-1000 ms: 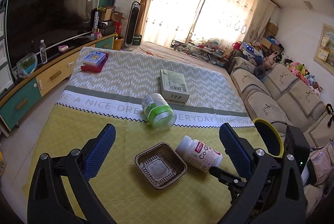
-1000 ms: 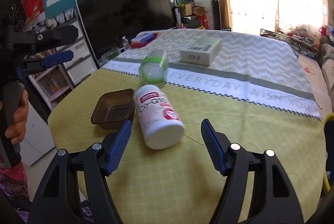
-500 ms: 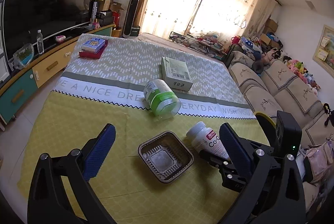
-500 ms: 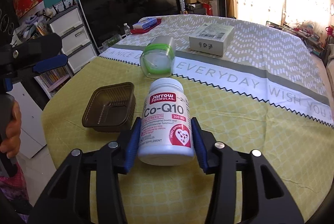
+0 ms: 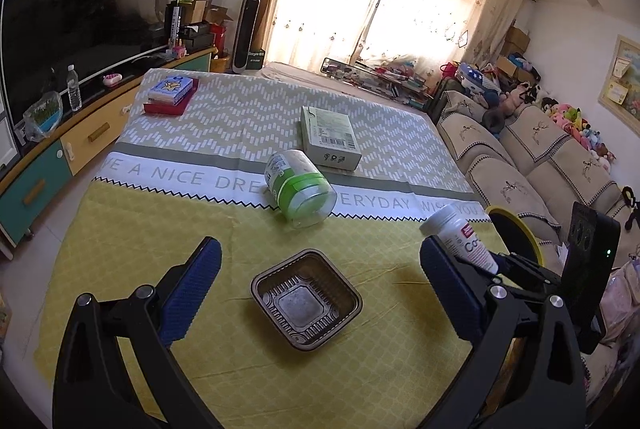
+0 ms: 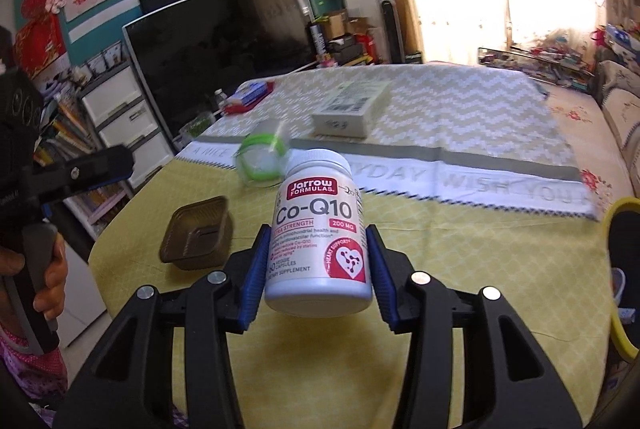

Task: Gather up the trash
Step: 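Carry the white supplement bottle to the bin and drop it in, then grasp the brown plastic tray by its rim with the left gripper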

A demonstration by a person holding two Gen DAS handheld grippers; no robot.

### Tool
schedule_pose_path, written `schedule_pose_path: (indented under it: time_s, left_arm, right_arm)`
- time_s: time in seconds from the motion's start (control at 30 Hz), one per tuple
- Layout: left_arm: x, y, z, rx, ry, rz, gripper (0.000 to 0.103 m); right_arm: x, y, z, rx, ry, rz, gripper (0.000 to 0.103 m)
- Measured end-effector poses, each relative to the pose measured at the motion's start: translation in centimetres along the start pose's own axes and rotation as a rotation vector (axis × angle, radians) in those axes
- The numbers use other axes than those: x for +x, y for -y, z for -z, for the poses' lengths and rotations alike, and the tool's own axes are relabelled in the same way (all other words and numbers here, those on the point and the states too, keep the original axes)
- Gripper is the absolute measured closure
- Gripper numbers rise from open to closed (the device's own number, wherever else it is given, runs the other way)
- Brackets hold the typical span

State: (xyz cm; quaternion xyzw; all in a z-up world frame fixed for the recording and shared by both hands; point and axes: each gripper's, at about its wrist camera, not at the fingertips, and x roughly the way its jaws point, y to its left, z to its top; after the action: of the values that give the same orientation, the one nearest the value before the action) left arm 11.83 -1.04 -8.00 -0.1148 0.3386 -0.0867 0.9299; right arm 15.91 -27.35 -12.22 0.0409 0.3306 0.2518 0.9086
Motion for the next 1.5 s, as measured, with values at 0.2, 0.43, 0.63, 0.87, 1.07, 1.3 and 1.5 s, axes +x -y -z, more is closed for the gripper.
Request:
schedule_pose_path:
  time_s: [0.2, 0.43, 0.63, 0.87, 1.07, 1.3, 1.5]
  left_arm:
    - [0.2, 0.7, 0.1, 0.015, -0.005, -0.002, 0.005]
    - [0.4, 1.3, 0.1, 0.026, -0.012, -0.003, 0.005]
    - [0.4, 2.0, 0.0, 0.042, -0.013, -0.006, 0.005]
    - [0.7, 2.2, 0.1, 0.052, -0.021, -0.013, 0.005]
    - [1.1, 2.3, 0.1, 0.052, -0.030, -0.018, 0.005]
    - [1.8, 2.1, 0.4, 0.055, -0.049, -0.045, 0.005]
    - [3.0, 1.2, 0.9, 0.058, -0.078, -0.119, 0.005]
  right_arm:
    - [-3.9, 6.4, -0.2, 0.115, 0.101, 0.209, 0.059]
    - [-7.2, 14.8, 1.0, 0.243, 0.140, 0.526, 0.059]
    - [-6.8, 19.8, 2.4, 0.296, 0.094, 0.681, 0.058]
    - [-5.3, 22.8, 3.3, 0.331, 0.047, 0.763, 0.058]
    - [-4.6, 22.8, 3.7, 0.328, 0.029, 0.804, 0.051]
    - [-5.1, 19.3, 3.4, 0.279, 0.061, 0.753, 0.050]
    - [-5.7, 17.0, 2.5, 0.248, 0.097, 0.702, 0.049]
